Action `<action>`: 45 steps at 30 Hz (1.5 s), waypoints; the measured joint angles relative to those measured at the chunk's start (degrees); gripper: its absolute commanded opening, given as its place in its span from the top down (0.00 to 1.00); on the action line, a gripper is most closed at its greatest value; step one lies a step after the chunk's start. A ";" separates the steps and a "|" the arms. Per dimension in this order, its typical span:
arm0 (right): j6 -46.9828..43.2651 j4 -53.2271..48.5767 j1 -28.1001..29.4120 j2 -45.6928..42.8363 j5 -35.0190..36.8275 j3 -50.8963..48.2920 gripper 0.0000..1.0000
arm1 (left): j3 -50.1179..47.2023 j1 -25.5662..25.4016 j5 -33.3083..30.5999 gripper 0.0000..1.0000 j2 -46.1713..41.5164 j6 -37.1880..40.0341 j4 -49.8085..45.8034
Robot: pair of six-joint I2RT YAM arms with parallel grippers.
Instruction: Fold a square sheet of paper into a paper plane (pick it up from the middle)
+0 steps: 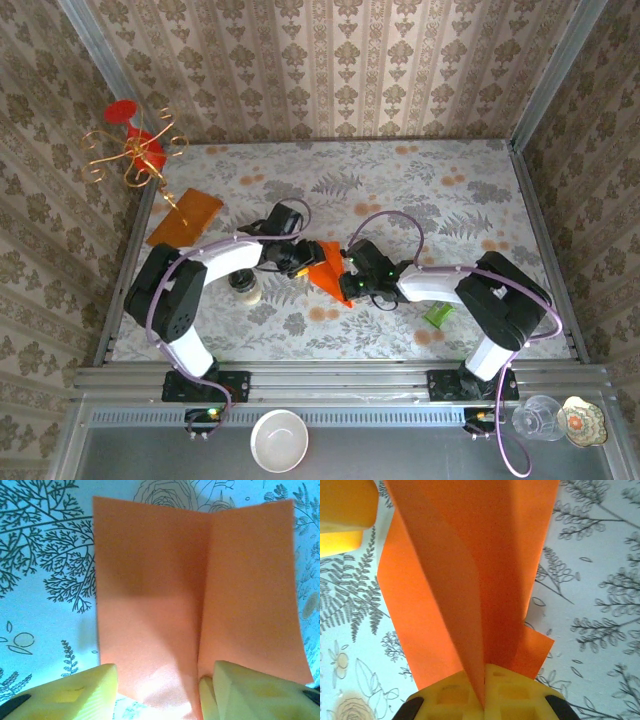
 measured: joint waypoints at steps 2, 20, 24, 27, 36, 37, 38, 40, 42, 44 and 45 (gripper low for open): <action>0.70 1.33 -0.94 0.61 -2.64 -0.13 0.97 | -1.51 0.09 0.87 0.52 -0.26 -0.42 2.08; 4.52 12.24 -7.74 3.58 -19.87 -3.91 0.95 | -4.52 -1.07 11.76 0.75 3.98 -2.82 19.76; 4.52 12.63 -7.93 3.58 -20.33 -4.20 0.95 | -3.39 -1.09 12.96 0.77 6.40 -3.28 21.05; 4.52 12.66 -8.09 3.58 -20.46 -4.22 0.95 | -3.04 -1.09 13.20 0.77 6.88 -3.50 22.36; 4.52 12.63 -8.37 3.58 -20.85 -4.24 0.94 | -2.38 -1.09 14.49 0.77 6.88 -3.61 24.02; 4.52 12.63 -8.37 3.58 -20.92 -4.24 0.94 | -2.19 -1.09 14.62 0.78 6.88 -3.63 24.06; 4.52 12.63 -8.41 3.61 -20.98 -4.24 0.94 | -1.95 -1.09 14.73 0.78 6.91 -3.63 24.13; 4.55 12.63 -8.44 3.69 -21.20 -4.24 0.92 | -1.29 -1.09 14.99 0.78 6.99 -3.63 24.15; 4.70 12.63 -8.57 3.72 -21.46 -4.24 0.90 | -0.50 -1.09 15.10 0.79 7.28 -3.63 24.13; 5.05 12.63 -8.57 3.72 -21.57 -4.24 0.88 | 0.00 -1.09 15.08 0.80 7.65 -3.63 24.13; 5.20 12.63 -8.57 3.72 -21.59 -4.24 0.87 | 0.11 -1.09 15.08 0.80 7.91 -3.63 24.11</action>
